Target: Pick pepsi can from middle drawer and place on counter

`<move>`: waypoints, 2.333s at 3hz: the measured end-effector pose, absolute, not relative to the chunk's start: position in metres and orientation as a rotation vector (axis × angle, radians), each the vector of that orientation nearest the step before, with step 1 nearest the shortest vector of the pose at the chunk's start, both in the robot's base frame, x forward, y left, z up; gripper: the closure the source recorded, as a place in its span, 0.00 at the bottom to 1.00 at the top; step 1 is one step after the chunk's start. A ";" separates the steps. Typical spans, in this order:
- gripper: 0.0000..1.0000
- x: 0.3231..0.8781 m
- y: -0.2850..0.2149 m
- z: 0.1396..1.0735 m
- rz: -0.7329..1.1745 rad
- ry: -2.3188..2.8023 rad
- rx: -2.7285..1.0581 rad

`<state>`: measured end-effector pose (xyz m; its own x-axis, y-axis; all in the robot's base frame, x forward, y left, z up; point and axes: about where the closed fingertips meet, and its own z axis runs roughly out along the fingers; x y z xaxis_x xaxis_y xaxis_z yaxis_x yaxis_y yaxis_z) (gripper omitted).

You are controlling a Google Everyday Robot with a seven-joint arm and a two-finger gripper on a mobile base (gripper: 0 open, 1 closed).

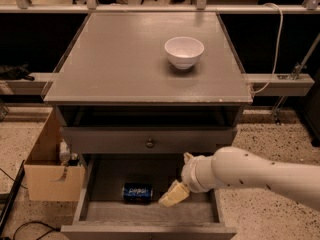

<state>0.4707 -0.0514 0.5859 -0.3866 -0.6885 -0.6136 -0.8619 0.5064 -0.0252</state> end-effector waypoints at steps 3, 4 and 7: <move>0.00 0.470 -0.039 0.542 0.470 2.000 -1.346; 0.00 0.470 -0.033 0.531 0.504 2.032 -1.307; 0.00 0.496 0.020 0.418 0.560 2.146 -1.223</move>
Offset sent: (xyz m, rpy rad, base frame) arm 0.0062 0.0096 -0.0245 0.0738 -0.0720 0.0638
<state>0.4961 0.0200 0.4177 -0.3958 -0.6184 -0.6789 -0.8714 0.4863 0.0651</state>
